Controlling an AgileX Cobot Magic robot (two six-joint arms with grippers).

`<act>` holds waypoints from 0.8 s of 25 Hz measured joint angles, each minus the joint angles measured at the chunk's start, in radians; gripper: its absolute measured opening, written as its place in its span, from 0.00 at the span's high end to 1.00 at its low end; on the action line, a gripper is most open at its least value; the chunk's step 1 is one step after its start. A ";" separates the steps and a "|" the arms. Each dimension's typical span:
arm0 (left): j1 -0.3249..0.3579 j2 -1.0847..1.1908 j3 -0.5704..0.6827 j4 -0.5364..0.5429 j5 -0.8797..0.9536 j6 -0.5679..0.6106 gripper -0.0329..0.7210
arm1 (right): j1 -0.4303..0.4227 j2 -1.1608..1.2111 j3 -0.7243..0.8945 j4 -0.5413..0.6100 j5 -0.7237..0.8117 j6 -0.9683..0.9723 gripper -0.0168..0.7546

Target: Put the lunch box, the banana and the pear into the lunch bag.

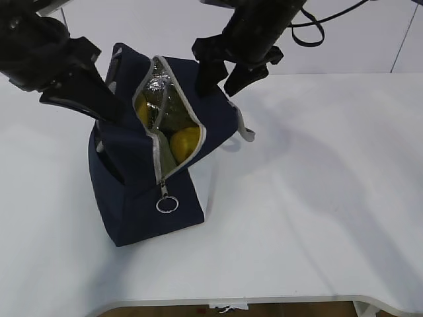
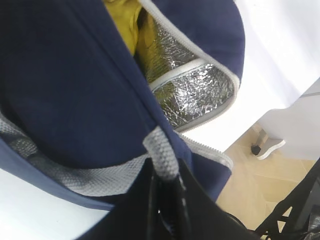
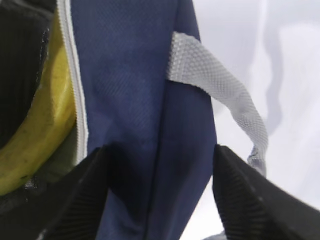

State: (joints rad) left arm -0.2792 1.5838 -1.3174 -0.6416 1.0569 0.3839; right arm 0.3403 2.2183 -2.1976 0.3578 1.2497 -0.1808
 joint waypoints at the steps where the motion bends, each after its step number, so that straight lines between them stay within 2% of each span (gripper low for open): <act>1: 0.000 0.000 0.000 0.001 0.000 0.000 0.94 | 0.000 0.002 0.000 0.005 0.000 0.000 0.34; 5: 0.000 -0.001 0.000 0.002 0.000 0.000 0.94 | 0.000 0.016 0.000 0.017 0.000 0.000 0.34; 7: 0.000 -0.002 0.000 0.003 0.002 0.000 0.94 | 0.000 0.022 0.000 0.021 0.000 0.000 0.38; 8: 0.000 -0.002 0.000 0.005 0.002 0.000 0.94 | 0.000 0.022 0.000 0.024 0.000 0.000 0.41; 10: 0.000 -0.002 0.000 0.005 0.002 0.000 0.94 | 0.000 0.024 0.000 0.027 0.000 0.000 0.56; 13: 0.000 -0.002 0.000 0.005 -0.018 0.002 0.94 | 0.000 0.024 0.000 0.028 0.000 0.000 0.88; 14: 0.000 0.000 0.000 0.005 -0.025 0.006 0.94 | 0.000 0.024 0.000 0.028 0.000 0.000 0.93; 17: 0.000 0.016 0.000 -0.022 -0.031 0.035 0.94 | 0.000 0.022 0.000 0.011 0.000 0.002 0.98; 20: 0.000 0.048 0.000 -0.096 -0.035 0.090 0.94 | 0.000 -0.008 0.004 -0.072 0.000 0.050 0.98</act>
State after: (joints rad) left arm -0.2792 1.6321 -1.3174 -0.7379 1.0222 0.4736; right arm 0.3403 2.2099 -2.1933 0.2858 1.2497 -0.1305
